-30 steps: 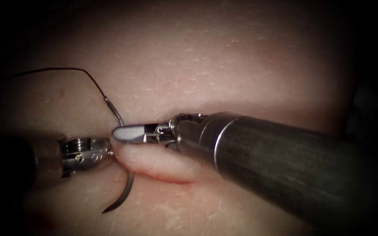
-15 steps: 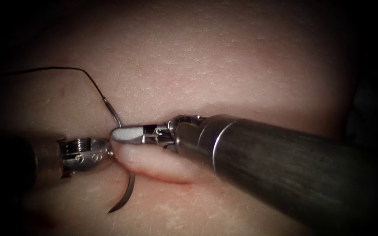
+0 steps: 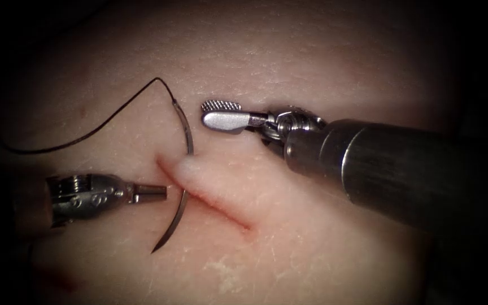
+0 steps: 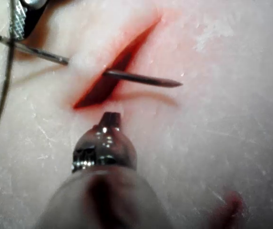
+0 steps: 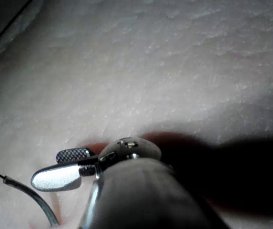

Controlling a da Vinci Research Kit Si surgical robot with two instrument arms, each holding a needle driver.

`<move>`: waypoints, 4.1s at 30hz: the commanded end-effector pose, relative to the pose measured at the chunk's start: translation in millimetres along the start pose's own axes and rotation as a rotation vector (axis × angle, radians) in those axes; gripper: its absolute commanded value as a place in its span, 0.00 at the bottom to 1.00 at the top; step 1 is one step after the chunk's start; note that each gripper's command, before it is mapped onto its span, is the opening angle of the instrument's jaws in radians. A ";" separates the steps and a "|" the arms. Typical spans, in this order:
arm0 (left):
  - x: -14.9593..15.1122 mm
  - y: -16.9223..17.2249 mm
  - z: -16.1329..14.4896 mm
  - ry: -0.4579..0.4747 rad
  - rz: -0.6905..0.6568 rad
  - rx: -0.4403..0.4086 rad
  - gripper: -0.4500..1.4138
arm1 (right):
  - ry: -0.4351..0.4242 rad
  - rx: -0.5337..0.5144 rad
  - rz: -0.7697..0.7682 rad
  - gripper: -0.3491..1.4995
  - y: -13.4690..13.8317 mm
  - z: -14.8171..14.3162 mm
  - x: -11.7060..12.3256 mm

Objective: Wound Closure

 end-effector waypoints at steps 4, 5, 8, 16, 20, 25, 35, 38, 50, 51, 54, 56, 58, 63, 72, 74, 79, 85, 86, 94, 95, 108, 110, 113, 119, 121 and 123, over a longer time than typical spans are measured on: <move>-0.1 -0.4 0.7 0.086 0.053 0.039 0.06 | 0.016 -0.004 -0.039 0.98 1.1 -1.7 2.7; 0.1 -0.6 0.7 0.110 0.056 0.047 0.09 | 0.015 -0.004 -0.037 0.98 1.1 -1.9 2.9; 0.4 -0.9 0.7 0.199 0.078 0.048 0.19 | 0.016 0.001 -0.052 0.98 1.2 -2.6 3.3; -0.8 -0.6 1.7 0.299 0.153 -0.026 0.48 | 0.031 0.010 -0.277 0.56 1.9 -4.2 3.6; -1.4 0.1 1.8 0.330 0.199 -0.055 0.49 | 0.010 0.006 -0.346 0.31 2.1 -4.6 3.4; -0.8 0.8 1.4 0.379 0.294 -0.069 0.48 | -0.014 0.004 -0.372 0.23 2.5 -4.6 3.0; 1.9 2.3 1.2 0.512 0.392 -0.102 0.47 | -0.015 0.014 -0.399 0.21 4.0 -4.2 1.2; 2.6 2.3 0.9 0.547 0.400 -0.100 0.48 | -0.014 0.013 -0.405 0.21 4.3 -4.1 0.8; 3.9 1.7 0.4 0.578 0.388 -0.061 0.47 | -0.025 0.015 -0.408 0.18 4.3 -4.1 -0.2; 3.9 1.7 0.5 0.578 0.388 -0.061 0.45 | -0.025 0.015 -0.407 0.17 4.2 -4.2 -0.2; 3.8 1.4 0.9 0.579 0.390 -0.061 0.40 | -0.025 0.016 -0.404 0.12 4.0 -4.3 0.0; 3.7 1.1 1.1 0.581 0.391 -0.062 0.39 | -0.025 0.015 -0.402 0.12 3.7 -4.3 0.0; 3.6 0.8 1.3 0.583 0.391 -0.064 0.37 | -0.025 0.016 -0.400 0.12 3.3 -4.2 0.0; 3.6 0.3 1.6 0.585 0.396 -0.063 0.29 | -0.029 0.034 -0.393 0.12 2.4 -4.0 0.0; 4.3 0.0 0.7 0.652 0.266 -0.171 0.00 | -0.041 0.062 -0.472 0.16 1.8 -3.8 0.0; 4.6 0.0 0.2 0.669 0.213 -0.219 0.00 | -0.058 0.066 -0.507 0.17 1.8 -3.8 0.0; 5.8 -0.4 -1.2 0.694 0.070 -0.333 0.00 | -0.164 0.080 -0.538 0.18 1.5 -3.9 -0.3; 6.3 0.2 -2.9 0.702 -0.069 -0.452 0.00 | -0.225 0.148 -0.540 0.00 -0.8 -4.0 -2.7; 6.4 0.4 -3.3 0.702 -0.087 -0.469 0.00 | -0.229 0.155 -0.540 0.00 -1.3 -4.0 -3.0; 7.6 2.3 -6.1 0.711 -0.105 -0.519 0.00 | -0.266 0.164 -0.326 0.33 -4.3 -3.4 -5.3; 7.8 2.7 -6.6 0.713 -0.103 -0.525 0.00 | -0.269 0.163 -0.322 0.34 -4.5 -3.3 -5.6; 10.5 4.1 -10.2 0.722 0.073 -0.391 0.00 | -0.275 0.028 -0.127 0.82 -4.7 -3.0 -8.1; 10.9 3.8 -10.6 0.723 0.123 -0.349 0.00 | -0.272 0.018 -0.102 0.85 -4.8 -2.9 -8.0; 11.6 3.1 -10.9 0.723 0.179 -0.268 0.00 | -0.261 -0.007 -0.077 0.89 -5.0 -2.8 -7.7; 12.5 0.9 -11.4 0.738 0.234 -0.110 0.00 | -0.227 -0.076 -0.066 0.97 -5.8 -2.9 -6.8; 12.8 0.2 -11.5 0.742 0.241 -0.062 0.00 | -0.222 -0.087 -0.063 0.97 -6.1 -3.0 -6.5; 13.3 -0.6 -11.5 0.749 0.259 0.000 0.00 | -0.219 -0.102 -0.057 0.97 -6.6 -3.2 -5.9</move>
